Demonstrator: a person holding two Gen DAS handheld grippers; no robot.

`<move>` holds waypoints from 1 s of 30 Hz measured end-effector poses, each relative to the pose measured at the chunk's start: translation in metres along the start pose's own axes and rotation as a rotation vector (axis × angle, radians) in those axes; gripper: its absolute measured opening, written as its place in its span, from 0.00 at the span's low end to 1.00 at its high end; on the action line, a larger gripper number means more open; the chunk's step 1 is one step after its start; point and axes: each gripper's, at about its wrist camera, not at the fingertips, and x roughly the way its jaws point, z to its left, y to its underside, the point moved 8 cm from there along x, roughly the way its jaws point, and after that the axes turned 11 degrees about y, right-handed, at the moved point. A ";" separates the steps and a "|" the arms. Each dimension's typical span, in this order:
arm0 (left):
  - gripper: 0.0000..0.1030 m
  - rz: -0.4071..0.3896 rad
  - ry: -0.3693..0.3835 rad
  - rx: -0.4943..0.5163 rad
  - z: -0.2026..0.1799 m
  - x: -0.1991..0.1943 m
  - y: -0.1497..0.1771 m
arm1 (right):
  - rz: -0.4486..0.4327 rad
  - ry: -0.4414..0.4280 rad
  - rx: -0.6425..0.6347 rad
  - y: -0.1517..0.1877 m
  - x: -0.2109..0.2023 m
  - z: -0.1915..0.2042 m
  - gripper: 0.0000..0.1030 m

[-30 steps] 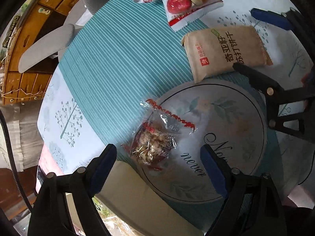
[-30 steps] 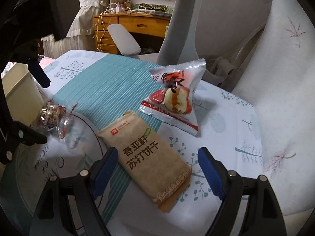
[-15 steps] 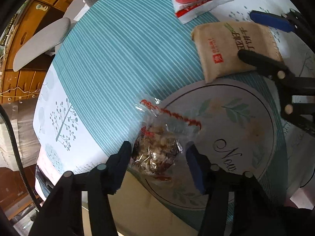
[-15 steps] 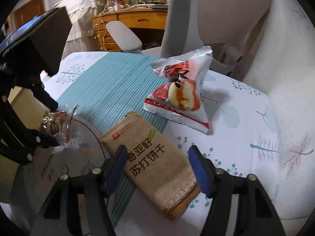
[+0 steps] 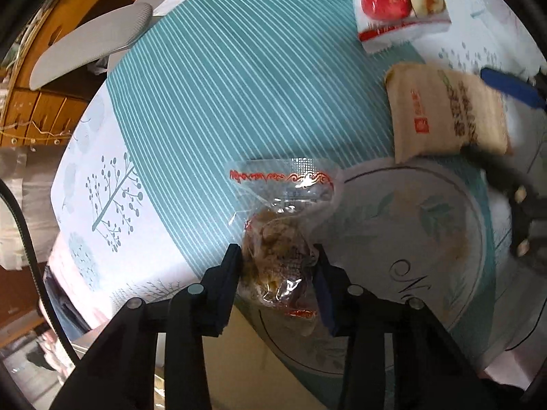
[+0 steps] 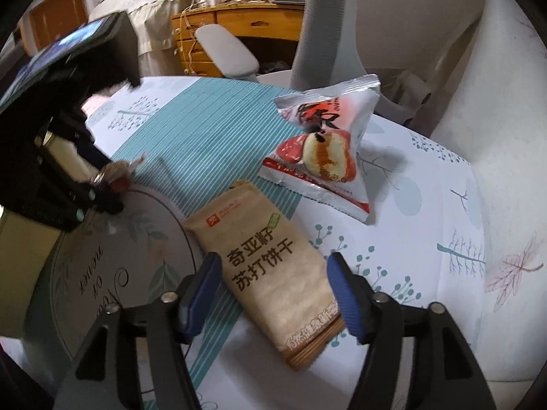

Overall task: Organize snacks
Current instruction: 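Grasp the clear nut bag with the left gripper while the right grasps the tan biscuit bag, then carry both bags over the white tray and open both grippers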

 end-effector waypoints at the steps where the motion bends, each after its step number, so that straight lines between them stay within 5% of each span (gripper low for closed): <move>1: 0.38 -0.011 0.009 -0.007 -0.001 -0.003 0.000 | 0.001 0.002 -0.012 0.001 0.000 0.002 0.67; 12: 0.38 -0.106 0.113 -0.154 0.003 -0.039 0.009 | 0.013 0.040 -0.105 -0.002 0.008 0.018 0.70; 21: 0.38 -0.155 0.216 -0.358 0.006 -0.053 0.039 | 0.058 0.015 -0.056 -0.004 0.016 0.015 0.70; 30: 0.38 -0.191 0.213 -0.421 -0.005 -0.083 0.086 | 0.096 0.034 0.043 -0.001 0.016 0.012 0.60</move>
